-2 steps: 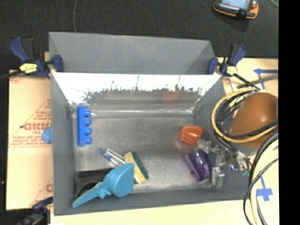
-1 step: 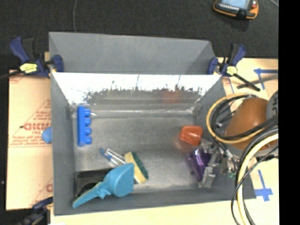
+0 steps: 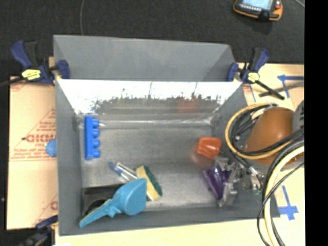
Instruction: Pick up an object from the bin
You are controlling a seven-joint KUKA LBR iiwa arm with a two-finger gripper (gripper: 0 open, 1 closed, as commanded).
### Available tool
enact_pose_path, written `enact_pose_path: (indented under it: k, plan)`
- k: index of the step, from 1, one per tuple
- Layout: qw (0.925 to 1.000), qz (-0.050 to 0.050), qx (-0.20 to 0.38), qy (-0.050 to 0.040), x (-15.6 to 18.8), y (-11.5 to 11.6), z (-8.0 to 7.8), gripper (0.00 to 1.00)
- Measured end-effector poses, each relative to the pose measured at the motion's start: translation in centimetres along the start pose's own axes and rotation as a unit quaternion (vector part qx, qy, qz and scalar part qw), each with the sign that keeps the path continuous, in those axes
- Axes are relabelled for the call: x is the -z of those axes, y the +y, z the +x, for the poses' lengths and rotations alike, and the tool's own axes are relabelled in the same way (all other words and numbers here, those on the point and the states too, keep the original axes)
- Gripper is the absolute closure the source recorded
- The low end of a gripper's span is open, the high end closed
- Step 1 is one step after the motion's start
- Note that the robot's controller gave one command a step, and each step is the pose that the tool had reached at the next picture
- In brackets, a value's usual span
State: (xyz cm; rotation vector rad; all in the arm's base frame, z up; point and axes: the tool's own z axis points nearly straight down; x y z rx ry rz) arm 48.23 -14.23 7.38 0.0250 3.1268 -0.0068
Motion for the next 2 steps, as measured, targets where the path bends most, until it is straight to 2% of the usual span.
enact_pose_path:
  k: [2]
  plan:
    - [1.0, 0.0, 0.001, 0.0008, 0.81, 0.03, 0.18, 1.0]
